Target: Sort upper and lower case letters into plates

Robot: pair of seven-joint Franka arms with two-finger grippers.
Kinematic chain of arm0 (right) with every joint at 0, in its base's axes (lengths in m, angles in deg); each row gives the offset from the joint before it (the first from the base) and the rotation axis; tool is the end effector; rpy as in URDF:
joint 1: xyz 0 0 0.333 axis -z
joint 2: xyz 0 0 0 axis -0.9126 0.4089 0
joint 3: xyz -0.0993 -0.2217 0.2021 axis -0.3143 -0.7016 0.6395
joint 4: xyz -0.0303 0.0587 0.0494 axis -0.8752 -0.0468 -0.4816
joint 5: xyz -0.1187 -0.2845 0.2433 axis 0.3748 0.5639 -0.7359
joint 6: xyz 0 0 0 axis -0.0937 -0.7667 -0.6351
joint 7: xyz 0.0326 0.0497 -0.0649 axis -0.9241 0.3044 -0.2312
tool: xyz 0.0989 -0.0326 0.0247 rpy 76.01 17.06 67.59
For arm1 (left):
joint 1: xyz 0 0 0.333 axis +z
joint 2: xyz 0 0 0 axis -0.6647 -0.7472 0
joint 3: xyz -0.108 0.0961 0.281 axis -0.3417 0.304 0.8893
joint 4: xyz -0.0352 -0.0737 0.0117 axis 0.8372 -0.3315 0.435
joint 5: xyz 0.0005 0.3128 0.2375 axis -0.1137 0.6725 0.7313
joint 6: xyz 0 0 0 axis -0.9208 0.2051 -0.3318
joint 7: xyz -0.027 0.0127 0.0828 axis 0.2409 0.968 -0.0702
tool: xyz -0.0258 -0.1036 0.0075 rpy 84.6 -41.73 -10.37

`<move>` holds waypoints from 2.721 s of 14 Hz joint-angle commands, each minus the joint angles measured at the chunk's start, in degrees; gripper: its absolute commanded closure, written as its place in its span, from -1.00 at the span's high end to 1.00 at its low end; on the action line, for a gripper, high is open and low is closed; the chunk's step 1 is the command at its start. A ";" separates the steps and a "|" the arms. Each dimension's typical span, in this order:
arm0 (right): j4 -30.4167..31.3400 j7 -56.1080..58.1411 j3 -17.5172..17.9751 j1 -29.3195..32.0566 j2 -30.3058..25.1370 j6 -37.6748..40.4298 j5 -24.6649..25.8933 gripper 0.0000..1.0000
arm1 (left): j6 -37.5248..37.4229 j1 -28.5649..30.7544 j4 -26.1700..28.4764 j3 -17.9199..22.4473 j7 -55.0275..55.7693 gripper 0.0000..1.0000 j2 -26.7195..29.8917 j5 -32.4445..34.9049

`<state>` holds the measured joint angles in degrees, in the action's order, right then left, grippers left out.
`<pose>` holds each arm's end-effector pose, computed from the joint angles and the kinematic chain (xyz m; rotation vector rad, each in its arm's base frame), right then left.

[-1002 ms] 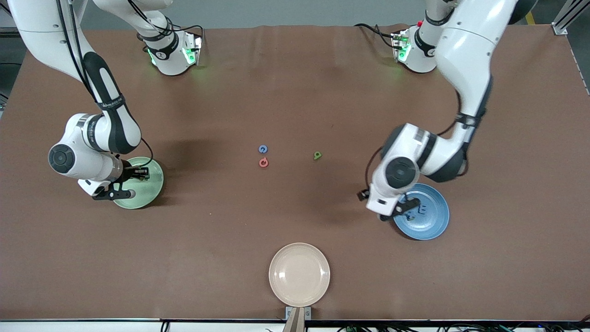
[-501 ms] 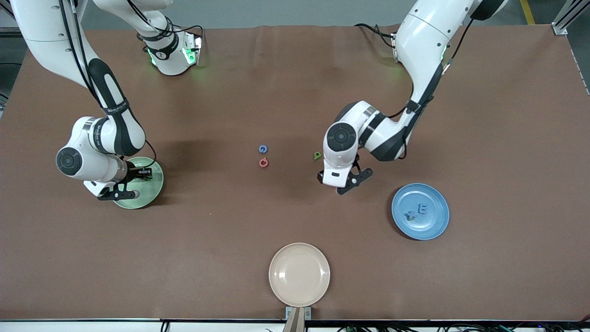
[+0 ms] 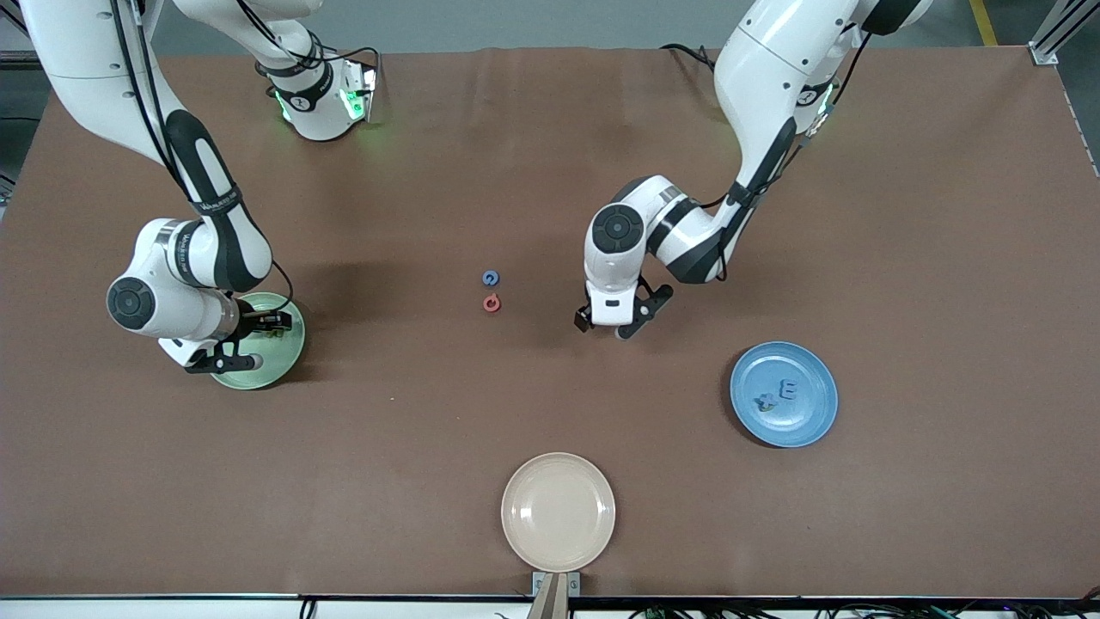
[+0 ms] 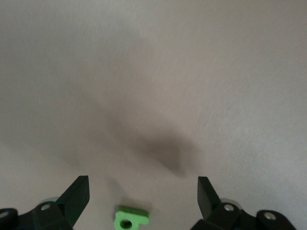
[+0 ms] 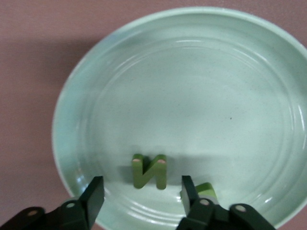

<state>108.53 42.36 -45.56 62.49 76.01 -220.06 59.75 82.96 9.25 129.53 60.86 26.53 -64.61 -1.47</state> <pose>0.5601 -0.0316 0.1930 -3.0790 -0.1002 0.3724 0.4788 -0.4422 0.1880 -2.8788 -1.2186 0.0330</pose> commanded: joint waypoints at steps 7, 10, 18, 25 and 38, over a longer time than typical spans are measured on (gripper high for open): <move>-3.55 -18.90 1.07 -16.11 -9.06 13.16 -0.70 1.00 | 3.36 -4.07 1.55 -0.01 10.22 0.72 -1.28 0.97; -8.02 -21.90 0.89 -23.06 -7.22 12.20 -8.25 1.00 | 3.36 -4.33 3.12 0.08 10.31 0.67 -0.58 1.06; -8.74 -35.42 0.89 -35.55 1.83 -5.63 -8.70 1.00 | 3.19 -3.80 4.80 0.35 11.89 0.60 1.53 1.15; -9.79 -38.17 0.89 -39.69 7.03 -10.22 -8.62 0.90 | 3.19 -3.54 4.98 0.26 11.63 0.15 1.44 1.33; -11.20 -39.66 0.80 -41.62 10.10 -10.57 -7.91 -0.08 | -5.15 8.84 -2.75 0.52 -10.75 -1.00 3.82 7.83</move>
<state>98.00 3.61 -44.20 21.95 85.14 -230.42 52.21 81.52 15.12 129.06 61.80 21.66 -61.74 5.25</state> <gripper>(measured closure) 0.489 0.621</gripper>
